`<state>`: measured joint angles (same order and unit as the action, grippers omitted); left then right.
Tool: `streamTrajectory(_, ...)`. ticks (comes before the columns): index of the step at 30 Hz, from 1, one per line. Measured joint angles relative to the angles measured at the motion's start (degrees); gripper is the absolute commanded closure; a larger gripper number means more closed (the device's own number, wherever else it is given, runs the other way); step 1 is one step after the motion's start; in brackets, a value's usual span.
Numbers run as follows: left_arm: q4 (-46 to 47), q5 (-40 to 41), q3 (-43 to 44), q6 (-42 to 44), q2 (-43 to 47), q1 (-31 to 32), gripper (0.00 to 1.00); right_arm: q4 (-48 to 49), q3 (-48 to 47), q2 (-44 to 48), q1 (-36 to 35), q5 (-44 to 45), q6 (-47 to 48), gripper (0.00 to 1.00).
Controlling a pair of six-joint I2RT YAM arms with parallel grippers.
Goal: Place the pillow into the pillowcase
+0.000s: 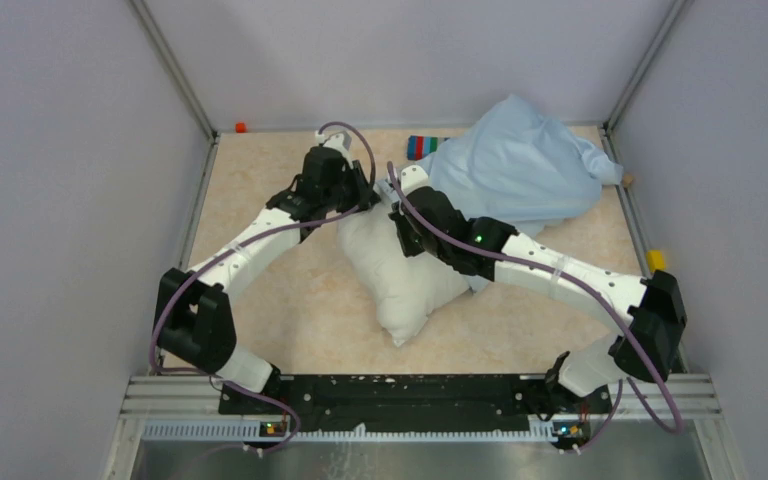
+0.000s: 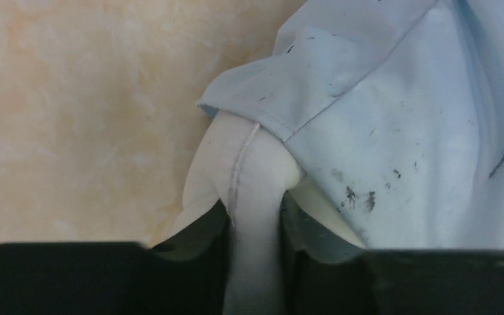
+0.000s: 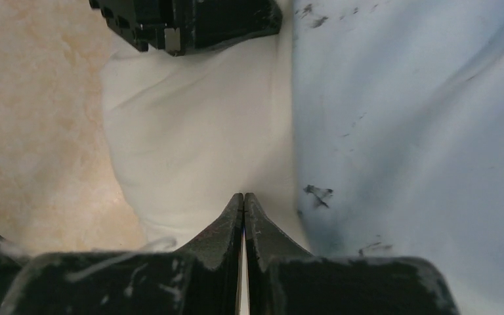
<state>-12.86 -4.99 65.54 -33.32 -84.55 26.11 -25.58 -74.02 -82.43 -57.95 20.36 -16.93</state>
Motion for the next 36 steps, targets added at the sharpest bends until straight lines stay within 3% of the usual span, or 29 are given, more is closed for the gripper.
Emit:
streamTrajectory(4, -1.0, -2.2, 6.1, 3.0, -4.2, -1.2, 0.14, -0.4, -3.1, -4.1, 2.9, -3.0, -1.2, 1.00)
streamTrajectory(7, -1.6, -2.7, 7.8, 5.2, -3.5, -2.0, 0.01, -0.7, -5.8, -6.2, 4.3, -3.5, -1.4, 0.92)
streamTrajectory(15, -8.2, -1.5, 6.7, 8.7, 8.5, -2.6, 0.01, -1.1, -10.1, -6.4, 5.2, -3.2, -1.2, 0.72)
streamTrajectory(22, -12.4, -3.4, -5.2, 7.7, 23.6, -2.6, 0.01, -3.2, -12.1, -6.1, 5.4, -0.6, -0.3, 0.37)
streamTrajectory(29, -6.2, -17.2, -25.0, 0.0, 27.9, -1.9, 0.01, -4.9, -0.9, 3.9, 5.4, 7.0, -0.4, 0.27)
streamTrajectory(36, 8.7, -23.4, -34.6, -7.7, 28.5, 0.3, 0.01, -6.6, 13.3, 16.4, 5.6, 13.1, -4.4, 0.25)
